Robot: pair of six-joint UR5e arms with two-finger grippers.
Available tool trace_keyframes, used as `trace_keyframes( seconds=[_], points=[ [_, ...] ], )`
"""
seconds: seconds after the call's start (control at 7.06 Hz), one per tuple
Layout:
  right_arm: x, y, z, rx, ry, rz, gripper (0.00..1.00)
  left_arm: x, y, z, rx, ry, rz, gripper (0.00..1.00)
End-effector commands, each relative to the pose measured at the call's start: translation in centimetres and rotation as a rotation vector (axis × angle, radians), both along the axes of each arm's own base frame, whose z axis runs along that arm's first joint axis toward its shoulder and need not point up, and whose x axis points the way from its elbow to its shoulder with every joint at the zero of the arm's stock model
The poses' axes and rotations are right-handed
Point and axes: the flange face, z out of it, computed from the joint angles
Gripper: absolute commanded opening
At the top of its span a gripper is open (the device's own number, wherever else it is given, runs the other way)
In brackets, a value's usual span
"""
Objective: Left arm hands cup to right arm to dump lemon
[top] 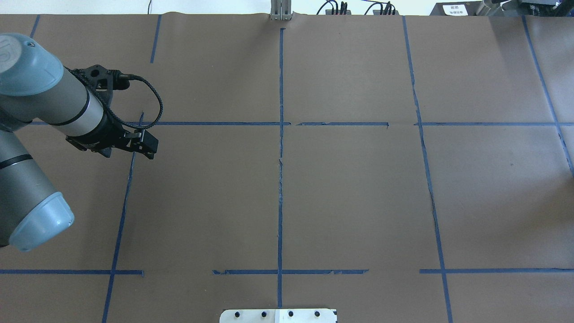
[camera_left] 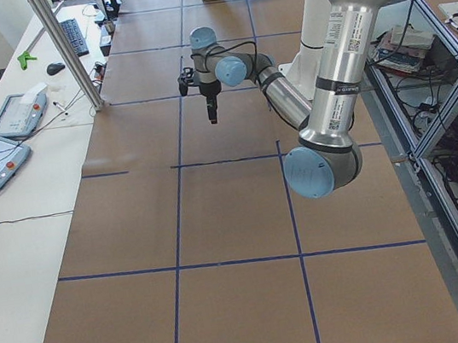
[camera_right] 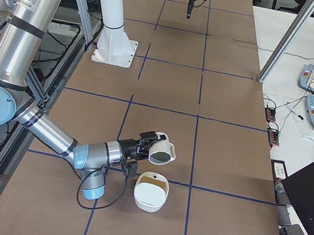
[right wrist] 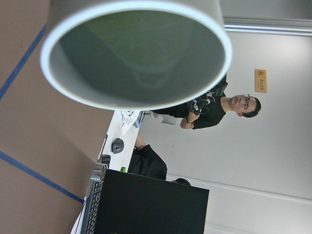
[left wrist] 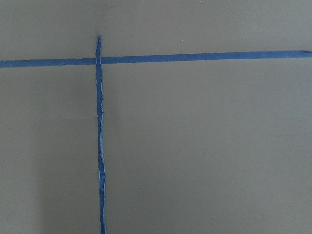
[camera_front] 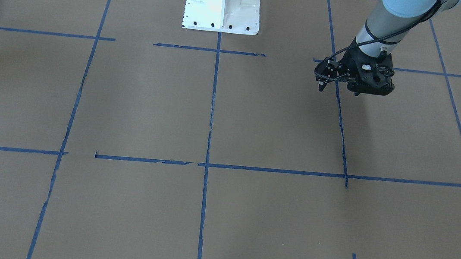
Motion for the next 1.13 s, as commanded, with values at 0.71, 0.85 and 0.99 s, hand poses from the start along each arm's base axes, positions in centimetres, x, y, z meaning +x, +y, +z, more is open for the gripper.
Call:
trace_keyframes(
  seconds=[0.71, 0.85, 0.99],
  points=[
    [2.8, 1.0, 1.6, -0.138, -0.527, 0.066, 0.36, 0.1, -0.1, -0.6, 0.009, 0.007, 0.000, 1.00],
    [3.3, 1.6, 1.6, -0.118, -0.593, 0.072, 0.36, 0.1, -0.1, -0.7, 0.009, 0.008, -0.001, 1.00],
    [3.6, 2.0, 2.0, -0.110, -0.610, 0.072, 0.36, 0.0, -0.1, -0.7, 0.009, 0.008, -0.003, 1.00]
  ],
)
